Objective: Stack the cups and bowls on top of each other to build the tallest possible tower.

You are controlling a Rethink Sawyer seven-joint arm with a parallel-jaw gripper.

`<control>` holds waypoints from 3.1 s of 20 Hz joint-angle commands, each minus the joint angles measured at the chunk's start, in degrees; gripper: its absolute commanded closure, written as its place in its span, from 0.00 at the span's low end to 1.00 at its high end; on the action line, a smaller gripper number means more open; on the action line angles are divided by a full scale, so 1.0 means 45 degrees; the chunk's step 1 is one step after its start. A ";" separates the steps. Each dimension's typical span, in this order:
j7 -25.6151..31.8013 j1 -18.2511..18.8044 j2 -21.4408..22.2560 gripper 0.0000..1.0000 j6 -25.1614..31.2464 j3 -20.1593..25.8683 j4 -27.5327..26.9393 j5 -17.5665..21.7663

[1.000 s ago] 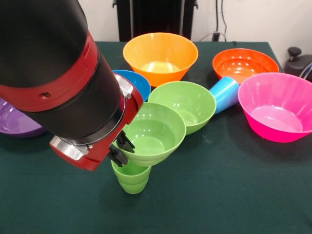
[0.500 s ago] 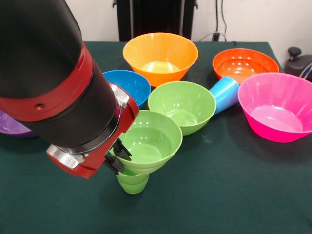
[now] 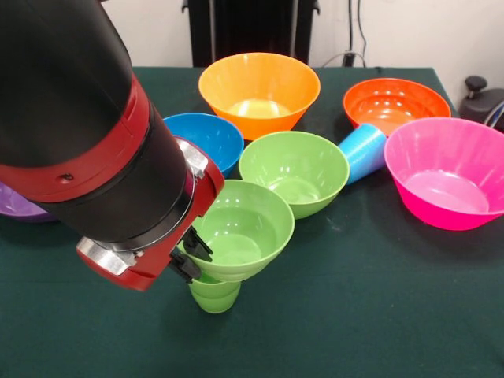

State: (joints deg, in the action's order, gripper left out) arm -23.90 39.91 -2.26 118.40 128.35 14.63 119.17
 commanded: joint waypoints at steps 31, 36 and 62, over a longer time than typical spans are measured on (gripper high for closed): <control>0.2924 0.0169 0.0193 1.00 -0.1121 -0.1773 -0.0931 0.1044; 0.2901 0.0185 0.0228 1.00 -0.0919 -0.1823 -0.0924 0.1110; 0.0795 0.0549 0.0412 1.00 -0.0416 -0.3994 0.0321 -0.1485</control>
State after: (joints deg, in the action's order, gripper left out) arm -23.65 42.13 -2.16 114.34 121.36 17.03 113.25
